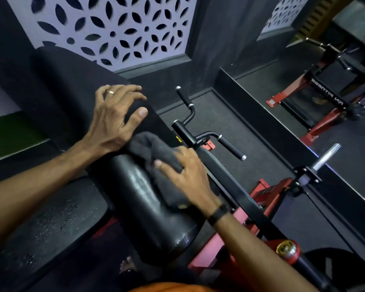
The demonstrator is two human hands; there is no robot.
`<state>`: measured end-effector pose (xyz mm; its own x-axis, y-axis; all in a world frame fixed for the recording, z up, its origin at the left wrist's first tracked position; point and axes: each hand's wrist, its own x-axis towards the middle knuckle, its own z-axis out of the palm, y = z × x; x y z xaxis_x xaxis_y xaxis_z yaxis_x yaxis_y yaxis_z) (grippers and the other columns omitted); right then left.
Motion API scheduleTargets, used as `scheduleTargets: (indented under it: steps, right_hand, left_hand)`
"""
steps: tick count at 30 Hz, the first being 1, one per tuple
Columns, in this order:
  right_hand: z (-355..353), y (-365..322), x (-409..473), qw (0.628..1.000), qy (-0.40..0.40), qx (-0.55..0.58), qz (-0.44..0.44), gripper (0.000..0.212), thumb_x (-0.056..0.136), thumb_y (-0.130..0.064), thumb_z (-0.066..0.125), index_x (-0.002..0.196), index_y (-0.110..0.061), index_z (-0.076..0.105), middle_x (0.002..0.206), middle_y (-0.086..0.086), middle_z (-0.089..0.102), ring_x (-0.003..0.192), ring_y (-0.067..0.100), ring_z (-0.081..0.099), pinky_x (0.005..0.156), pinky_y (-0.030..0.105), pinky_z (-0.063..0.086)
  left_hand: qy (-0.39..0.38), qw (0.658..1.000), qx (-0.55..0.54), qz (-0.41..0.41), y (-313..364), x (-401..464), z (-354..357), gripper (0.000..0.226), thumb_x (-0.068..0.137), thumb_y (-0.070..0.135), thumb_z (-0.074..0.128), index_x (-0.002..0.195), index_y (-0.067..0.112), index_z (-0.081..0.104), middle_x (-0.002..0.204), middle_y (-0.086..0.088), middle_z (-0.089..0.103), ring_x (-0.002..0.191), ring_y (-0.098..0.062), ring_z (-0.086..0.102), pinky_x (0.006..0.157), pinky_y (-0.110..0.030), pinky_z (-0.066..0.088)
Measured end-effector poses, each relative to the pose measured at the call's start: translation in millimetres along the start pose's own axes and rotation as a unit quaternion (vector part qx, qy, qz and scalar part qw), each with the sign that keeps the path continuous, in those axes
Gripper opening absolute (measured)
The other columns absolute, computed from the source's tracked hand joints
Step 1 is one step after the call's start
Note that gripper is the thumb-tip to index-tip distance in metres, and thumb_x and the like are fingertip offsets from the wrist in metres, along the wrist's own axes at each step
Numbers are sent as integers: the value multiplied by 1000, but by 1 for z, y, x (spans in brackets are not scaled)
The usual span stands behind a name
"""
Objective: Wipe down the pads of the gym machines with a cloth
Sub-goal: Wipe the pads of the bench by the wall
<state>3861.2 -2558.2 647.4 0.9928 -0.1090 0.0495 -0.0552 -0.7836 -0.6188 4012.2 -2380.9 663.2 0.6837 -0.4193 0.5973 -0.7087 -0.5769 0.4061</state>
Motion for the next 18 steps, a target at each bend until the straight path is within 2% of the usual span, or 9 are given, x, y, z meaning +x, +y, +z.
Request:
scheduleTargets:
  steps: [3,5,6,8,11,14,16,18]
  right_hand:
    - [5,77,24,991,-6,5,135,42,91,-63,56,91,-22,65,94,-1,59,95,28,59,76,43,48]
    - [-1,109,14,980,-9,-5,198,42,88,-69,54,80,-28,60,91,0,60,89,28,61,69,40,46]
    - [-3,111,5,978,-17,-21,207,44,85,-74,50,80,-31,59,92,-1,60,90,25,60,70,39,46]
    - [-15,89,-20,986,-13,-45,161,53,79,-78,43,89,-30,63,96,-7,61,95,18,58,78,41,49]
    - [-28,25,-48,999,13,52,3,51,83,-68,52,98,-24,73,102,-13,64,100,14,57,83,35,47]
    - [-18,-11,-44,992,10,17,-125,50,86,-64,55,109,-23,73,110,-9,65,102,13,55,83,26,42]
    - [-9,6,-25,997,18,19,-78,54,82,-68,53,105,-23,71,106,-7,64,100,13,55,80,27,42]
    - [-4,52,-4,998,0,27,57,48,79,-75,48,90,-31,62,97,-6,59,94,15,55,76,33,42]
  left_hand:
    - [6,1000,2,-4,0,-2,0,53,99,51,34,117,13,67,135,-3,61,127,-24,52,110,-48,23]
    - [14,1000,3,-6,1,-3,-1,53,99,51,34,116,13,67,134,-3,62,126,-24,52,111,-49,23]
    - [17,1000,4,-7,1,-3,-1,54,99,51,34,116,12,67,134,-3,62,126,-23,52,111,-50,23]
    - [21,1000,11,-9,2,-2,-1,54,99,52,34,115,12,68,134,-3,62,126,-23,52,111,-51,23]
    - [15,1000,16,-11,2,1,0,56,99,54,33,117,13,67,135,-3,61,127,-22,51,112,-50,23]
    - [18,1000,16,-12,1,-1,0,56,99,53,33,117,12,67,135,-2,61,127,-22,51,111,-49,22]
    - [22,999,17,-16,1,-2,0,56,99,53,32,116,12,67,135,-2,61,126,-22,51,111,-48,22]
    - [21,999,18,-21,1,-3,0,56,100,53,32,116,13,67,134,-1,62,126,-21,52,111,-49,22]
